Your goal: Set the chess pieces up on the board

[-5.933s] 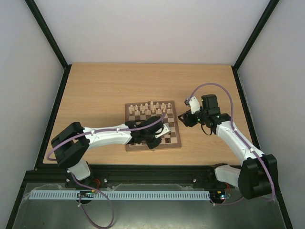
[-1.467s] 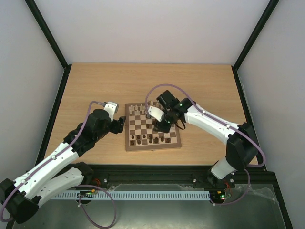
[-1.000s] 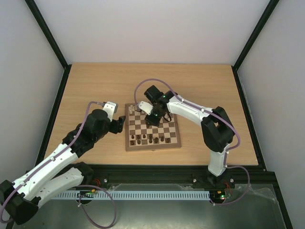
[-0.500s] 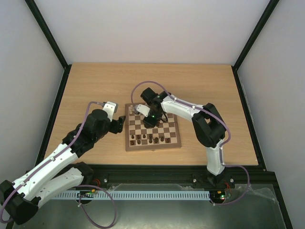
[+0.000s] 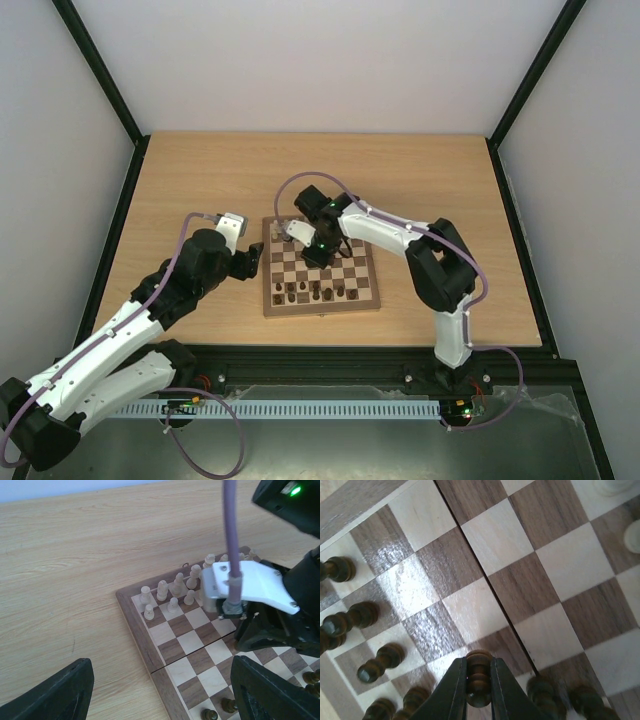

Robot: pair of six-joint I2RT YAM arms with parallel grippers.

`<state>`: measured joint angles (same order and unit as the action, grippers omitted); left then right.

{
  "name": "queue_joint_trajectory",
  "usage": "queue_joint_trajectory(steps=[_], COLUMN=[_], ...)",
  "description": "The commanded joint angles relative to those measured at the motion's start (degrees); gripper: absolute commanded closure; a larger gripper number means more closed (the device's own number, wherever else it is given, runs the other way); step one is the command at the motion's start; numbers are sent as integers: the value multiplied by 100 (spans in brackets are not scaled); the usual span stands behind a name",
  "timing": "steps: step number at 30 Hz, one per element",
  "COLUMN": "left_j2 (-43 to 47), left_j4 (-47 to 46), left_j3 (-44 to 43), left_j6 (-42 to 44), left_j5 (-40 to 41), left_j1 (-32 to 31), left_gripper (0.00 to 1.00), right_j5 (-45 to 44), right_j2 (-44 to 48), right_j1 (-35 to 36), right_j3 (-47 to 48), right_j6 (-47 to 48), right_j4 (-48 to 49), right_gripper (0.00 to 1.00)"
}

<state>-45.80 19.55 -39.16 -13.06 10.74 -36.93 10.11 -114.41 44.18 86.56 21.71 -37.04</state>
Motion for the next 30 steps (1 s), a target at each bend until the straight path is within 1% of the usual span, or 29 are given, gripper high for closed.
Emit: queue_joint_trajectory(steps=[1,9,15,30], left_j2=[-4,-21,-30,-63], left_j4=[-118,-127,-128,-131], left_j3=[66,66,66,69], left_j6=[58,66,67,67], left_j5=[-8,-62,-65,-64], left_j1=[32,36,36,36], left_gripper=[22,22,22,22], right_j5=[-112,-167,-96,284], right_j2=[677,1282,1393,1049], right_j1=[29,19,18,23], right_j3=[-245,-1063,-1469,-1443], right_j6=[-9,32,96,61], right_j4=[-305,-344,-324,-216], right_gripper=[96,96,95,93])
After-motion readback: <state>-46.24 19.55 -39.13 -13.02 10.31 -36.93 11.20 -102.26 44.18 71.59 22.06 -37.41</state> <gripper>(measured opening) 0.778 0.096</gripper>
